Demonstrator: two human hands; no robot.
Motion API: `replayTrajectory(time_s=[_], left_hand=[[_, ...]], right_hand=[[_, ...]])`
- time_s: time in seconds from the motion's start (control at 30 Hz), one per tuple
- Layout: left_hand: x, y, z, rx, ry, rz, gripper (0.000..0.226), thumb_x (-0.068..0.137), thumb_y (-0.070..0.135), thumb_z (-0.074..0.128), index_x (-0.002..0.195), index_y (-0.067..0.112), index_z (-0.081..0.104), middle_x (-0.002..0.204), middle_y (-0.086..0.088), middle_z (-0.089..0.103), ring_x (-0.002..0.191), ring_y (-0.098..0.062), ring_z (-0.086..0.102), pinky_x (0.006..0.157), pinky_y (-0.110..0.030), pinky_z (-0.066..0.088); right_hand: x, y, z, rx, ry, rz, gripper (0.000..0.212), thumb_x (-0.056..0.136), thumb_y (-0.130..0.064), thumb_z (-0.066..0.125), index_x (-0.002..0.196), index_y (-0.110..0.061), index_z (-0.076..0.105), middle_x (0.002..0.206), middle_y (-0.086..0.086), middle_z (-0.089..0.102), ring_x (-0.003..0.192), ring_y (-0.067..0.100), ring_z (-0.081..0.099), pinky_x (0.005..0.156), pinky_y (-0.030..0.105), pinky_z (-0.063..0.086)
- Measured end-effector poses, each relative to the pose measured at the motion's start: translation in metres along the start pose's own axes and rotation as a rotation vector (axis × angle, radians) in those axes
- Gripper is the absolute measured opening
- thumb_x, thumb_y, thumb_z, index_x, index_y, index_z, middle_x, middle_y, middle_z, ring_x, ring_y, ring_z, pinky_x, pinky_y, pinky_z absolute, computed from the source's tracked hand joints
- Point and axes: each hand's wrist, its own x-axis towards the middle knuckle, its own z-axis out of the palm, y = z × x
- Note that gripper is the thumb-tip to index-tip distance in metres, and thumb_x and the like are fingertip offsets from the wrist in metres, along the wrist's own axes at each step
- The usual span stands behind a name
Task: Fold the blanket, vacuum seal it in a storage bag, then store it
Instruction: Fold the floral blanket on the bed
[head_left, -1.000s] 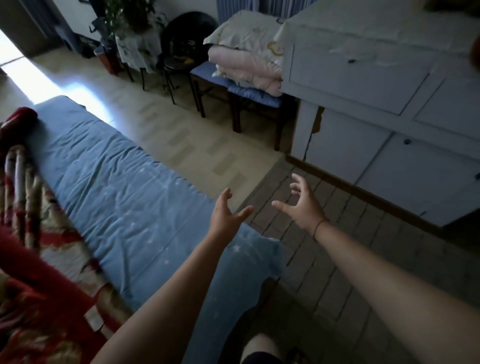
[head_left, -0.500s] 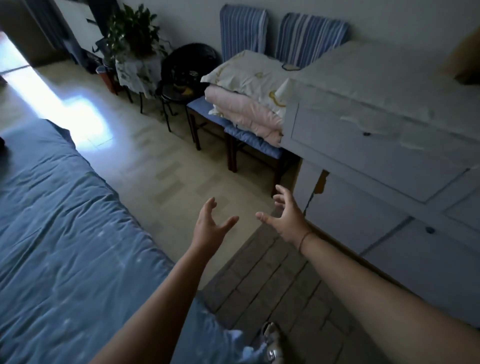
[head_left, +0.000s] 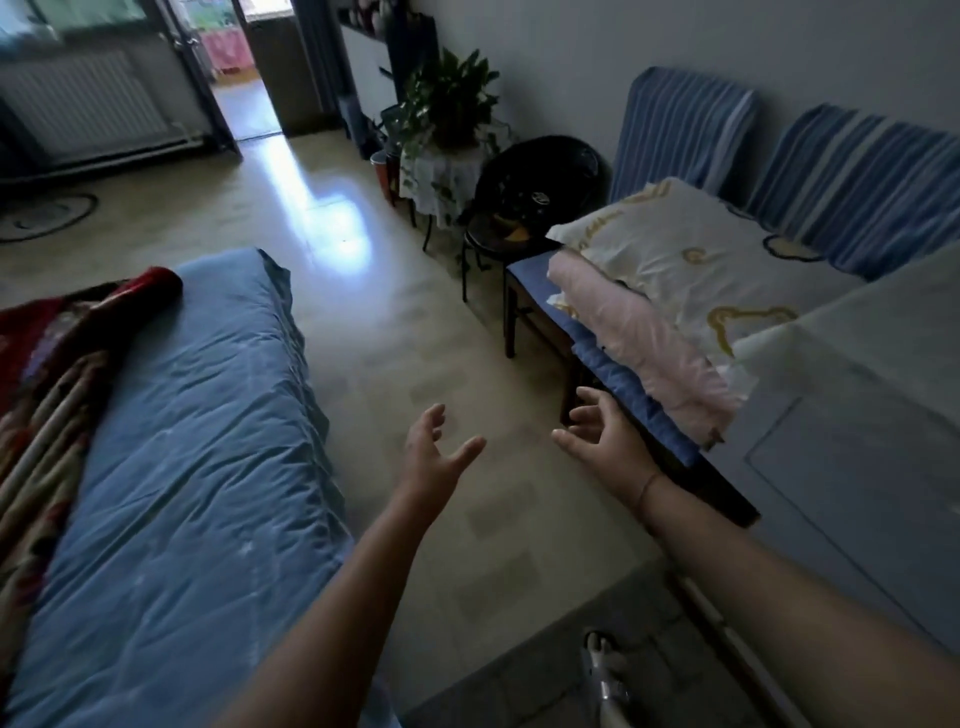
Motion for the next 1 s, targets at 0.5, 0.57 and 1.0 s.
replayTrajectory(time_s=[0.5, 0.57, 1.0], left_hand=[[0.26, 0.013, -0.038, 0.01, 0.277, -0.196, 0.074, 0.08, 0.03, 0.078, 0.142, 0.013, 0.042, 0.138, -0.008, 0.052, 0.119, -0.019, 0.054, 0.102, -0.04, 0.046], [0.305, 0.002, -0.056, 0.02, 0.296, -0.205, 0.075, 0.079, 0.033, 0.079, 0.142, 0.013, 0.043, 0.138, -0.008, 0.053, 0.118, -0.019, 0.054, 0.102, -0.042, 0.047], [0.603, -0.014, -0.207, -0.002, 0.322, -0.203, 0.072, 0.081, 0.025, 0.078, 0.141, 0.007, 0.042, 0.137, -0.012, 0.052, 0.114, -0.015, 0.05, 0.097, -0.026, 0.041]], right_hand=[[0.335, -0.067, 0.08, -0.044, -0.331, -0.139, 0.069, 0.08, -0.026, 0.074, 0.138, -0.018, 0.038, 0.116, 0.004, 0.053, 0.108, 0.015, 0.053, 0.089, 0.026, 0.043], [0.379, -0.076, 0.11, -0.045, -0.352, -0.147, 0.07, 0.08, -0.027, 0.074, 0.139, -0.018, 0.037, 0.117, 0.003, 0.053, 0.108, 0.015, 0.053, 0.088, 0.024, 0.041], [0.643, -0.176, 0.288, -0.021, -0.372, -0.126, 0.069, 0.079, -0.027, 0.076, 0.137, -0.016, 0.041, 0.116, 0.004, 0.054, 0.106, 0.018, 0.055, 0.087, 0.027, 0.047]])
